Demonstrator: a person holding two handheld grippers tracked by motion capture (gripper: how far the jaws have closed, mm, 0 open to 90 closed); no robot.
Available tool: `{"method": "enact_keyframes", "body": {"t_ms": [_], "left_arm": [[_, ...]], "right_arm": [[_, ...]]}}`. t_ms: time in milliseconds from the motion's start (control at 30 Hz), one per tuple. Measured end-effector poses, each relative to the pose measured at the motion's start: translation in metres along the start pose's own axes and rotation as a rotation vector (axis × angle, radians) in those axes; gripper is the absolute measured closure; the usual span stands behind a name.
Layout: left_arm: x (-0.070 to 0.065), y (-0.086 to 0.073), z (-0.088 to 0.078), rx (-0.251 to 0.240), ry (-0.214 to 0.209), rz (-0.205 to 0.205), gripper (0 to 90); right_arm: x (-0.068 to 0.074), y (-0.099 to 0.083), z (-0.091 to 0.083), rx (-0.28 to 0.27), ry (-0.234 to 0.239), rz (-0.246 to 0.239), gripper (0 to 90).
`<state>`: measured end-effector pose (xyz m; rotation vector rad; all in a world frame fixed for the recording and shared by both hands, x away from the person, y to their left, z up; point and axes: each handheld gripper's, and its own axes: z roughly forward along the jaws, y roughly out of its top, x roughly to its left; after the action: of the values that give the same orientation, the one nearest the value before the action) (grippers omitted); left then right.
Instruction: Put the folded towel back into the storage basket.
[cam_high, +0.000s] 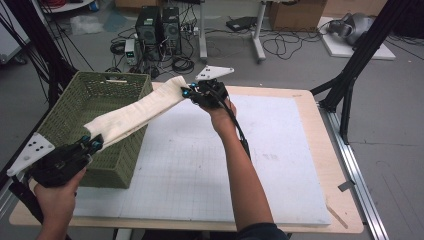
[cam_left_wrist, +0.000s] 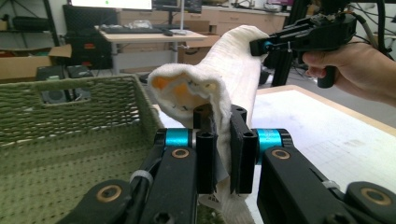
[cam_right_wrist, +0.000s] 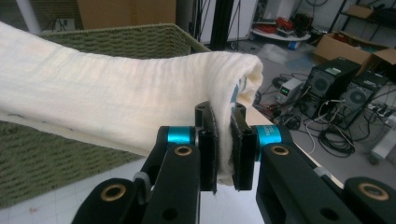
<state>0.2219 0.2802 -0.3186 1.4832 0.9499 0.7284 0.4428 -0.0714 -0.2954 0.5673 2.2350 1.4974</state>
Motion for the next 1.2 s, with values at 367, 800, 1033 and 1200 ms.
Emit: {"method": "enact_keyframes", "body": {"t_ms": [367, 800, 1033, 1200], "left_arm": [[0.015, -0.002, -0.015, -0.011, 0.065, -0.005, 82.8], [0.032, -0.002, -0.036, -0.004, 0.137, -0.025, 82.8], [0.044, -0.006, -0.049, 0.008, 0.197, -0.044, 82.7], [0.056, -0.010, -0.057, 0.023, 0.235, -0.055, 82.6]], "right_arm": [[0.007, 0.020, 0.031, -0.007, 0.024, -0.029, 84.0], [0.022, 0.045, 0.080, 0.003, 0.077, -0.053, 83.9], [0.036, 0.059, 0.113, 0.026, 0.094, -0.071, 83.9], [0.047, 0.066, 0.132, 0.038, 0.096, -0.075, 83.9]]}}
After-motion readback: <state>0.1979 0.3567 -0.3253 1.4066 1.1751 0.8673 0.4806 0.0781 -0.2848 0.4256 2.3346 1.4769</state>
